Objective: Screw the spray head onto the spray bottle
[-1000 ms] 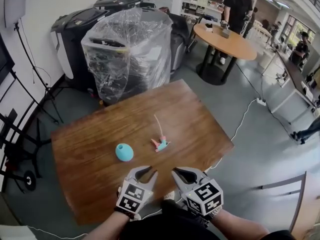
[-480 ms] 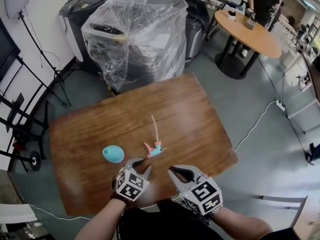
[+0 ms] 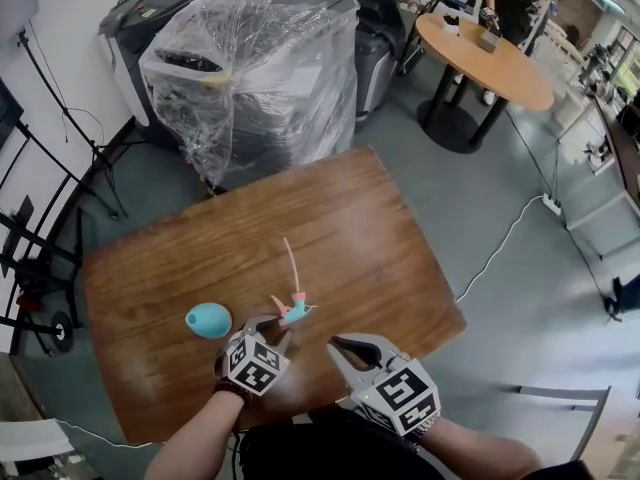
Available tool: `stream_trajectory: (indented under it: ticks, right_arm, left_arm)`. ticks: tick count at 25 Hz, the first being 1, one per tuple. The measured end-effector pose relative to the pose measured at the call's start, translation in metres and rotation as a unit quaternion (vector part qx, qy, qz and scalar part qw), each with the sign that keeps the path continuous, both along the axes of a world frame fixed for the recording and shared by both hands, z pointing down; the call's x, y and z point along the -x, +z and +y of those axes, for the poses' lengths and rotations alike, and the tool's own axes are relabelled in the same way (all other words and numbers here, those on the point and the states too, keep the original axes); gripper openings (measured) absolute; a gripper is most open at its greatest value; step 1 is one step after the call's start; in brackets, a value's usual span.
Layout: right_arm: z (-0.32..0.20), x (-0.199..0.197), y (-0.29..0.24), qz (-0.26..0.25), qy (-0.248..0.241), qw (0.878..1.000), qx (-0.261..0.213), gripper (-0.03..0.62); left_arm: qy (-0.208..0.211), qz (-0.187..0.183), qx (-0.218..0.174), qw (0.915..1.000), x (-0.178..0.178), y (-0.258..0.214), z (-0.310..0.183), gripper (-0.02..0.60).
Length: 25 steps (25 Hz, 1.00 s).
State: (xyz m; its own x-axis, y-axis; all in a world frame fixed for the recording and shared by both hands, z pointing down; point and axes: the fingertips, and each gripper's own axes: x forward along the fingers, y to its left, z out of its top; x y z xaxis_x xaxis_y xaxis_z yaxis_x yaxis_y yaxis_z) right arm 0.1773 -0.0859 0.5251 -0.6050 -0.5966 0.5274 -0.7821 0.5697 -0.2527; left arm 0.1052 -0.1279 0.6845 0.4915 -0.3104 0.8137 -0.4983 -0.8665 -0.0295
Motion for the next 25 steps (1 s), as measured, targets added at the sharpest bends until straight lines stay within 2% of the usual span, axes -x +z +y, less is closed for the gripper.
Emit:
stream_trajectory:
  ticks: [5, 12, 17, 19, 23, 25]
  right_arm:
    - [-0.003, -0.002, 0.0, 0.007, 0.006, 1.0, 0.003, 0.011]
    - [-0.005, 0.002, 0.003, 0.017, 0.012, 1.0, 0.011, 0.011]
    - [-0.004, 0.005, 0.005, 0.033, 0.002, 0.999, 0.012, 0.013]
    - [-0.003, 0.008, 0.008, 0.041, -0.015, 0.999, 0.018, 0.041]
    - [-0.003, 0.012, 0.013, 0.103, -0.065, 0.993, -0.001, 0.097]
    - [-0.005, 0.012, 0.017, 0.166, -0.104, 0.98, -0.028, 0.124]
  left_arm:
    - [0.007, 0.003, 0.005, 1.0, -0.005, 0.006, -0.004, 0.129]
    - [0.017, 0.012, 0.003, 0.9998, -0.007, 0.006, -0.004, 0.08]
    - [0.012, 0.037, 0.012, 0.9992, -0.01, -0.008, -0.003, 0.077]
    - [0.007, 0.053, 0.024, 0.9983, -0.011, -0.018, -0.001, 0.077]
    - [-0.008, 0.095, 0.049, 0.9942, -0.015, -0.045, 0.002, 0.075]
    - [-0.023, 0.116, 0.074, 0.9902, -0.016, -0.061, 0.004, 0.075]
